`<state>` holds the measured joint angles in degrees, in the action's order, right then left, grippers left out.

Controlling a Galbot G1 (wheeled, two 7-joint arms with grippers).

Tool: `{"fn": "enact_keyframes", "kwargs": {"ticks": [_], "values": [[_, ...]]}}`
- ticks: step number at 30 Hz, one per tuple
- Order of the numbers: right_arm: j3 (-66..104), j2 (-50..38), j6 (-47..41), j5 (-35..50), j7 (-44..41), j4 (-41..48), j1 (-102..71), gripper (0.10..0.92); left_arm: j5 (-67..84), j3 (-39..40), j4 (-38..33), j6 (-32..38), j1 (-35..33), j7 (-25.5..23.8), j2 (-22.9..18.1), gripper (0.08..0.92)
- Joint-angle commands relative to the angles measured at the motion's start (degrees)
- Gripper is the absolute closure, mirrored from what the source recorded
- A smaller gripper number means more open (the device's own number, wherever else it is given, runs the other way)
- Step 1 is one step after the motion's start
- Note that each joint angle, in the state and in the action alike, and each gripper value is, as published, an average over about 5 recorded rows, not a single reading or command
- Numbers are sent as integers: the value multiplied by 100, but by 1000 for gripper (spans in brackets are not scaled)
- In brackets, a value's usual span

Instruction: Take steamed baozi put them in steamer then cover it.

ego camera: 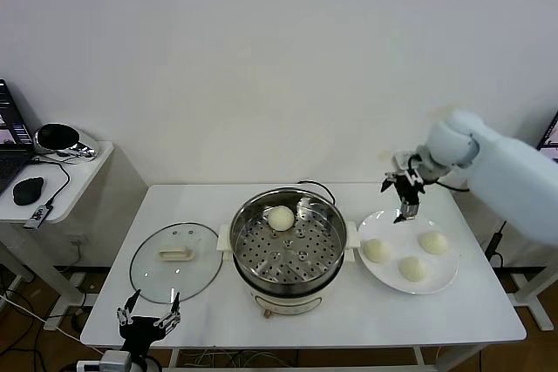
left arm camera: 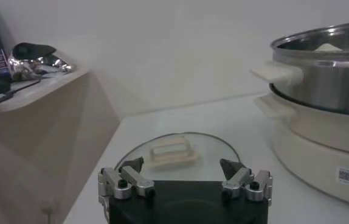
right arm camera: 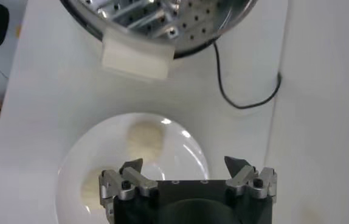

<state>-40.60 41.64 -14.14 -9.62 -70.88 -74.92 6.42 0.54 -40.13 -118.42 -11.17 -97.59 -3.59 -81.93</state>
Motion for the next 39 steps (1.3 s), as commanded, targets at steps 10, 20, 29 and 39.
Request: {"fn": "enact_keyframes", "kwargs": {"ticks": [10,20,29,39], "values": [[593,454,-76,-633,628,518,-1369,203,-21,16,166,4,49,0,13,177],[657,722,-82,-728,884,923,-1484,203,-15,-8,189,6,29,2,73,177],[656,813,-19,-855,866,1143,-1497,203,-17,-2,242,11,50,13,63,177],[657,839,39,-851,768,1276,-1466,203,-26,14,313,10,100,12,45,177]]}}
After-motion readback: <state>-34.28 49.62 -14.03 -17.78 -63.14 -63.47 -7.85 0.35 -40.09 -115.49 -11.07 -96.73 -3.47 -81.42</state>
